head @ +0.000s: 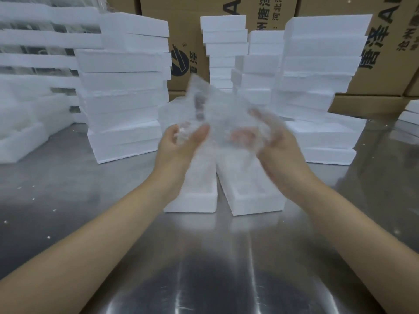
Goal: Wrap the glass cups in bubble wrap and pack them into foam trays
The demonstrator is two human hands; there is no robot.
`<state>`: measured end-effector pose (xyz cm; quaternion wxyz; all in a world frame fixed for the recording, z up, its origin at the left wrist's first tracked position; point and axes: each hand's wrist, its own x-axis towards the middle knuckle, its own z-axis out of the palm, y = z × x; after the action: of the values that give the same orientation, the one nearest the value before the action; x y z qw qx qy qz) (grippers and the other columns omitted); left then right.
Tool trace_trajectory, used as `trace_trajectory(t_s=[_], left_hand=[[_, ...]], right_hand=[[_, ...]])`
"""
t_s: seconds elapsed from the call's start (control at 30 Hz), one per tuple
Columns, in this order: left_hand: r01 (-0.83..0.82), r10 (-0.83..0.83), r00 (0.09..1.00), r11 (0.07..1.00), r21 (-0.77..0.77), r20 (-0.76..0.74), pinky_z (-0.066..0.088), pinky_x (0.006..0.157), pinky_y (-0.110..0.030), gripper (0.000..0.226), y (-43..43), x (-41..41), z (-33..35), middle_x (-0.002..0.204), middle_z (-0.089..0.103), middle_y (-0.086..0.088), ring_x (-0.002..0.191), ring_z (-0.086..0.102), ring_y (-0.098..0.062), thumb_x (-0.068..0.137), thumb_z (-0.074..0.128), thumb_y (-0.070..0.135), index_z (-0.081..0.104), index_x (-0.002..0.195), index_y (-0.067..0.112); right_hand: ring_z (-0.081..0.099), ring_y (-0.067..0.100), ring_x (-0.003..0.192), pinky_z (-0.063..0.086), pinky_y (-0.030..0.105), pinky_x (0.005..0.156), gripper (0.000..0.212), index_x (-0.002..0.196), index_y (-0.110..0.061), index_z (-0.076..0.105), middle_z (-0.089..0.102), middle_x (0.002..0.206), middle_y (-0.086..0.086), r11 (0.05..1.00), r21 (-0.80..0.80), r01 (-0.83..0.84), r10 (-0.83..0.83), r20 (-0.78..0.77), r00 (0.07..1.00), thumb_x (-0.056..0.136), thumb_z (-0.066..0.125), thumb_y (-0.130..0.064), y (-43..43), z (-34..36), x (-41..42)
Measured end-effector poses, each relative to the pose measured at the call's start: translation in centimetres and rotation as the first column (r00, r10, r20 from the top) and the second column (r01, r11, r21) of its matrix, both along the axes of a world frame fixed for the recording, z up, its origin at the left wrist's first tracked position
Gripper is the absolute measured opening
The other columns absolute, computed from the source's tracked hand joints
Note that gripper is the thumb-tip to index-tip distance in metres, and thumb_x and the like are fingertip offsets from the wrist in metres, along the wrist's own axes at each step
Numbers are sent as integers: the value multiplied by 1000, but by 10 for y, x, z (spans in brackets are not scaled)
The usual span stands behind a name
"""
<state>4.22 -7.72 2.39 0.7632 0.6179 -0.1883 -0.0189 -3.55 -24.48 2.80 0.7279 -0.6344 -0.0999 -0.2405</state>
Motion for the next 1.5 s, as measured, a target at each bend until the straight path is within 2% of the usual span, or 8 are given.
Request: trace_trajectory(t_s=[0.2, 0.4, 0.67, 0.9, 1.03, 1.2, 1.37, 1.5], left_hand=[[69, -101, 982, 979, -192, -162, 46, 103, -42, 70, 2, -4, 6, 119, 69, -7, 111, 65, -26, 73, 73, 46, 54, 129, 9], [232, -230, 958, 973, -6, -172, 40, 109, -36, 89, -1, -9, 6, 133, 60, -2, 117, 61, -18, 66, 79, 48, 46, 140, 11], [307, -295, 947, 947, 91, -130, 49, 99, -36, 77, -12, -28, -4, 127, 64, 1, 113, 63, -16, 64, 82, 46, 54, 130, 20], [179, -191, 973, 979, -95, -134, 51, 91, -26, 56, -10, -28, 1, 118, 69, -3, 106, 67, -16, 80, 68, 40, 56, 127, 13], [379, -387, 917, 921, -94, -96, 44, 105, -31, 61, -11, -30, 5, 127, 64, -6, 118, 61, -19, 80, 58, 45, 55, 132, 11], [425, -437, 893, 898, -112, -112, 48, 97, -28, 52, -12, -30, -1, 124, 66, -2, 115, 63, -16, 83, 60, 42, 58, 128, 17], [165, -176, 980, 980, -113, -94, 53, 93, -29, 49, -10, -19, -2, 126, 64, -11, 111, 64, -23, 90, 66, 30, 53, 132, 8], [95, -99, 993, 993, -68, -61, 51, 94, -37, 50, -10, -18, -3, 121, 66, -8, 109, 64, -24, 82, 73, 31, 54, 125, 12]], right_hand=[[51, -4, 116, 44, 20, 94, 60, 112, -70, 40, 50, 132, -21, 902, -425, 70, -152, -162, 975, 64, 74, -59, 8, -15, 1], [66, 18, 83, 53, 24, 72, 16, 92, -3, 67, 70, 90, 7, 946, -25, 324, -325, -34, 945, 78, 73, 0, -11, -2, 3], [62, 26, 98, 50, 34, 92, 22, 89, 1, 62, 65, 94, 13, 991, -5, 135, -135, -68, 989, 87, 43, 10, 0, 1, -1], [60, 6, 74, 47, 23, 70, 25, 93, -16, 58, 62, 77, -8, 853, -142, 502, -504, 24, 863, 78, 76, -22, 8, -7, -1], [59, 8, 91, 49, 23, 76, 71, 125, -23, 37, 55, 104, -5, 951, 70, 302, -276, -257, 926, 71, 82, -19, 2, -7, 2], [62, 20, 84, 53, 31, 79, 35, 102, -7, 58, 65, 93, 15, 931, 28, 365, -365, 0, 931, 73, 74, 7, 3, 1, -5], [62, 1, 83, 46, 13, 77, 5, 83, -25, 69, 68, 82, -15, 943, -302, 142, -132, 51, 990, 83, 65, -28, 28, -6, -13], [58, 1, 74, 48, 25, 81, 44, 79, -18, 72, 66, 79, 2, 933, -331, 143, -151, 0, 988, 72, 55, -58, 27, -5, -16]])
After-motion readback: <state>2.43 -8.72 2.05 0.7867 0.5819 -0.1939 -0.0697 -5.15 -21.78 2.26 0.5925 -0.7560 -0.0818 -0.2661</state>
